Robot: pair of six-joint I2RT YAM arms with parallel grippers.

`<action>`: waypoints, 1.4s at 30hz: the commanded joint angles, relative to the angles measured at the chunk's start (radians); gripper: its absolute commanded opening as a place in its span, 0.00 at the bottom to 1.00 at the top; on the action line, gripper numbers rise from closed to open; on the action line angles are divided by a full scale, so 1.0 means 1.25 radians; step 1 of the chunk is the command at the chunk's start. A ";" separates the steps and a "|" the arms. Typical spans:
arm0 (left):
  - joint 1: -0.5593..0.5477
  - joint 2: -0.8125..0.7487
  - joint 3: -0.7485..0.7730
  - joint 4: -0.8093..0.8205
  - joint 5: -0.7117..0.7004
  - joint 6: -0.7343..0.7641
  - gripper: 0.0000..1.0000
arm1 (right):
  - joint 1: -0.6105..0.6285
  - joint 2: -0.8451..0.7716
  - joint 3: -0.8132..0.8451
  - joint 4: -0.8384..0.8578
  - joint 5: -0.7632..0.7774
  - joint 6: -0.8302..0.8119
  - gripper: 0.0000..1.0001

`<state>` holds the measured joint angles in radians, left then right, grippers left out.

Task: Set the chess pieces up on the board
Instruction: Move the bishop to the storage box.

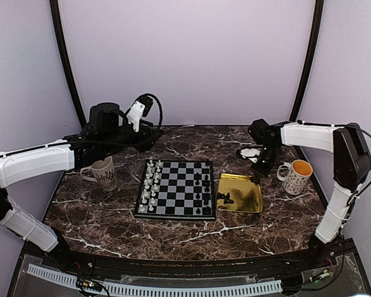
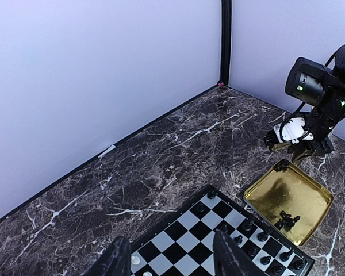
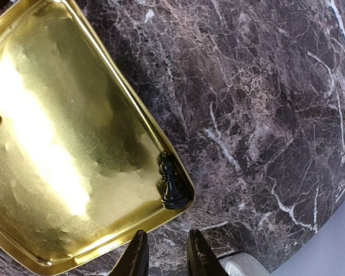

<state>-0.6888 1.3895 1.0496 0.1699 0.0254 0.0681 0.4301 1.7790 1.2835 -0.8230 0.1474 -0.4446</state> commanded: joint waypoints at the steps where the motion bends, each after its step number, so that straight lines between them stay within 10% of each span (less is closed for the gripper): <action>1: -0.005 -0.001 -0.005 0.005 0.003 0.010 0.51 | -0.001 0.033 0.007 0.016 0.000 -0.010 0.24; 42: -0.012 0.011 -0.001 -0.001 0.012 0.015 0.51 | -0.017 0.070 0.043 0.012 -0.001 -0.037 0.24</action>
<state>-0.6987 1.4082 1.0496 0.1699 0.0273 0.0776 0.4160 1.8740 1.3071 -0.8078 0.1322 -0.4789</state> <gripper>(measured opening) 0.506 0.242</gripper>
